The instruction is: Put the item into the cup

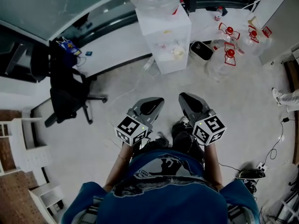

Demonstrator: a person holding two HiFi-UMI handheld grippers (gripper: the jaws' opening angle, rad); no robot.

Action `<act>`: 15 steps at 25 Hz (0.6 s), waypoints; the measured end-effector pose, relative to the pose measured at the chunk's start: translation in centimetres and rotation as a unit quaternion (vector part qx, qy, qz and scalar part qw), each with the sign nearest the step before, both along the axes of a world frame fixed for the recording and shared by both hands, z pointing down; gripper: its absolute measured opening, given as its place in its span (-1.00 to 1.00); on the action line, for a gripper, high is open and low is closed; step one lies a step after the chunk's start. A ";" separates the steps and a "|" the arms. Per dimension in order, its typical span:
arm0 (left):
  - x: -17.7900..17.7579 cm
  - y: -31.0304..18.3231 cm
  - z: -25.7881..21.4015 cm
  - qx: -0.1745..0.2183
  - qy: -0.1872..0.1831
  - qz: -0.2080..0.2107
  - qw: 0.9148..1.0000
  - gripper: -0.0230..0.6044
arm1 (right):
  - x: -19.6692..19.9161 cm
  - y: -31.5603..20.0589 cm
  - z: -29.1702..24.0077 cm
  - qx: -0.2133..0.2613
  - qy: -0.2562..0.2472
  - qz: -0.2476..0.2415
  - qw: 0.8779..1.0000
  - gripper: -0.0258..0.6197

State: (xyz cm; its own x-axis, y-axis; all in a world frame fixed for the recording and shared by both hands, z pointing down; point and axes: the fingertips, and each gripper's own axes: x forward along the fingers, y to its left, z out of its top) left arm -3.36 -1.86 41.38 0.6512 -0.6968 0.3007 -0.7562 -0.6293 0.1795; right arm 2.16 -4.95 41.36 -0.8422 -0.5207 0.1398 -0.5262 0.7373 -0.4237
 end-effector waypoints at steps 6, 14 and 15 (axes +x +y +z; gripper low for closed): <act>-5.0 5.4 -0.3 0.007 0.009 -0.015 1.000 -0.91 | -4.6 5.1 -0.3 0.000 0.010 0.001 1.000 -0.94; -8.5 11.8 -1.0 0.018 0.034 -0.005 0.999 -0.92 | -8.1 11.5 -0.5 0.007 0.030 0.017 0.999 -0.94; -8.7 12.4 -1.2 0.022 0.038 -0.003 0.999 -0.91 | -8.3 12.2 -0.5 0.007 0.033 0.019 0.999 -0.94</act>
